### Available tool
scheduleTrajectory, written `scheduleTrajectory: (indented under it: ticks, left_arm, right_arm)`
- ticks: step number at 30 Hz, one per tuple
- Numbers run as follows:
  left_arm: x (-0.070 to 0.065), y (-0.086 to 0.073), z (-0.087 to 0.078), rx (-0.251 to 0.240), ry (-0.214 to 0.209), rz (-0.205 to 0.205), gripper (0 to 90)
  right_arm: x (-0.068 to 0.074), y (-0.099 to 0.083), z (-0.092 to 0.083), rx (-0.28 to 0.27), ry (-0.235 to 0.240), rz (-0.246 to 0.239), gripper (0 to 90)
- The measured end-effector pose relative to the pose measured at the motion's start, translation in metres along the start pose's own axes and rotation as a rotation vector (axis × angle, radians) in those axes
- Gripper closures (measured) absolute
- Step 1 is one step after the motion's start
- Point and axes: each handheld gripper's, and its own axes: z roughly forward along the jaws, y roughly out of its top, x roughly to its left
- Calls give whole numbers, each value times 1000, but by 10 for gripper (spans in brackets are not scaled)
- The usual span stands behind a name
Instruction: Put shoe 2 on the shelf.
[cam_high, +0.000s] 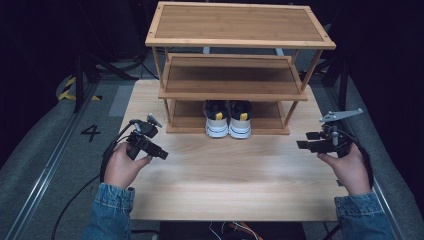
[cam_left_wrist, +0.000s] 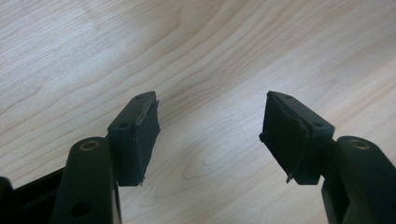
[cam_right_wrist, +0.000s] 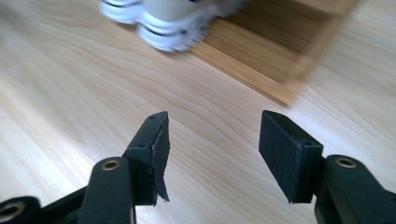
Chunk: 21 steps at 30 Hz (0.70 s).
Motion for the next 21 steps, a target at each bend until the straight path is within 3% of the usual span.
scheduleTrajectory:
  ticks: [3, 4, 5, 8, 9, 10, 11, 12, 13, 15, 17, 18, 19, 21]
  left_arm:
    - [9, -3, 3, 2, 12, -24, 365]
    - [9, -3, 3, 2, 12, -24, 365]
    - [13, -4, 4, 1, 33, -44, 365]
    - [17, -5, 5, -13, 56, -55, 365]
    - [23, -7, 4, -53, 82, -84, 366]
    - [25, -8, 5, -66, 78, -99, 365]
    - [29, -10, 5, -74, 75, -107, 365]
    - [31, -11, 6, -72, 70, -110, 365]
    - [33, -12, 7, -82, 70, -121, 365]
    - [36, -13, 10, -75, 69, -127, 365]
    - [40, -15, 14, -73, 72, -116, 365]
    - [40, -15, 14, -73, 72, -116, 365]
    - [40, -15, 17, -78, 69, -111, 364]
    - [41, -15, 19, -81, 62, -99, 360]
  right_arm:
    - [-15, -8, -5, 5, -16, 42, 386]
    - [-15, -8, -5, 5, -16, 42, 386]
    - [-24, -16, -6, -9, -49, 45, 339]
    - [-32, -23, -4, -2, -59, 50, 325]
    - [-39, -31, 0, -4, -84, 48, 273]
    - [-39, -37, 4, -5, -119, 56, 232]
    - [-41, -40, 7, 29, -135, 32, 230]
    - [-44, -45, 12, 61, -182, 21, 235]
    - [-45, -48, 15, 62, -206, 22, 212]
    - [-48, -51, 19, 52, -214, 17, 180]
    - [-60, -60, 25, -3, -194, 94, 167]
    - [-60, -60, 25, -3, -194, 94, 167]
    - [-64, -65, 27, -44, -174, 132, 162]
    - [-68, -69, 29, -78, -161, 156, 162]
